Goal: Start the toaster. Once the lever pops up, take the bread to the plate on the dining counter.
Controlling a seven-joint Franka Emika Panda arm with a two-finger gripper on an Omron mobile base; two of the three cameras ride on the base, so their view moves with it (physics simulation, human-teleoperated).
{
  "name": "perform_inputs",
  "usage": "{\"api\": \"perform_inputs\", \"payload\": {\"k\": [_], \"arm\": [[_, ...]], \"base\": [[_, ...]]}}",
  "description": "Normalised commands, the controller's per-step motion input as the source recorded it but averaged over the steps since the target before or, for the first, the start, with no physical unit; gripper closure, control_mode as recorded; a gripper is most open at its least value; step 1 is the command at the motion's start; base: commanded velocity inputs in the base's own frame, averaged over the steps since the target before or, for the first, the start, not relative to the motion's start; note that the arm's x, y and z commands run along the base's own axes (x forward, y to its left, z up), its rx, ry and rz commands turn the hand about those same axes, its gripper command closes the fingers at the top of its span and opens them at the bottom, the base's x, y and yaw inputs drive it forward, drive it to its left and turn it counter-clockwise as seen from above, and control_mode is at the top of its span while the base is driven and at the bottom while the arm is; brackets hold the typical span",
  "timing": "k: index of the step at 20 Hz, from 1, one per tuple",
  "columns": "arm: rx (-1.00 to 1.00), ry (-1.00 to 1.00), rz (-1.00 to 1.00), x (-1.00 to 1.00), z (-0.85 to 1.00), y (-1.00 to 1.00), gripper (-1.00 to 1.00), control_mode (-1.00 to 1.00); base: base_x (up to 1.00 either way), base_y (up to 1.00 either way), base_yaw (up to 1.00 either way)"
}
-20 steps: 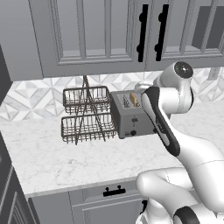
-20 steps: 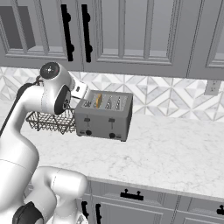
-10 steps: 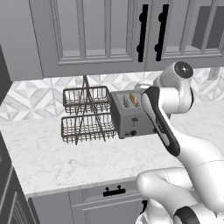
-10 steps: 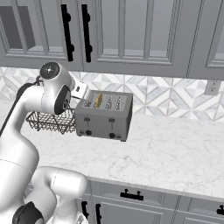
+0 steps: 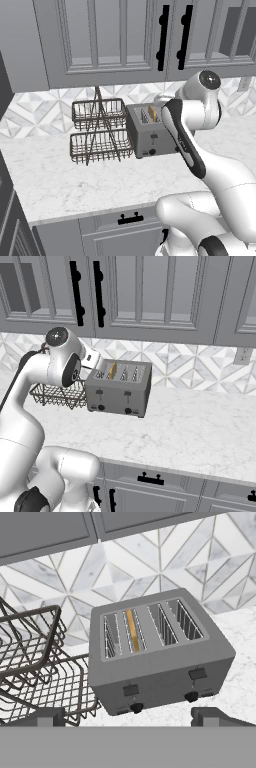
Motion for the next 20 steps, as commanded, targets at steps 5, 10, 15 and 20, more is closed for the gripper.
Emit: {"api": "perform_inputs", "payload": {"k": [5, 10, 15, 20], "arm": [[0.00, 0.00, 0.00, 0.00, 0.00, 0.00, -1.00, -1.00], [0.00, 0.00, 0.00, 0.00, 0.00, 0.00, -1.00, -1.00], [0.00, 0.00, 0.00, 0.00, 0.00, 0.00, -1.00, -1.00], [0.00, -0.01, 0.00, -0.27, -0.01, -0.01, -1.00, -1.00]], "base": [[0.00, 0.00, 0.00], [0.00, 0.00, 0.00], [0.00, 0.00, 0.00], [0.00, 0.00, 0.00]]}}
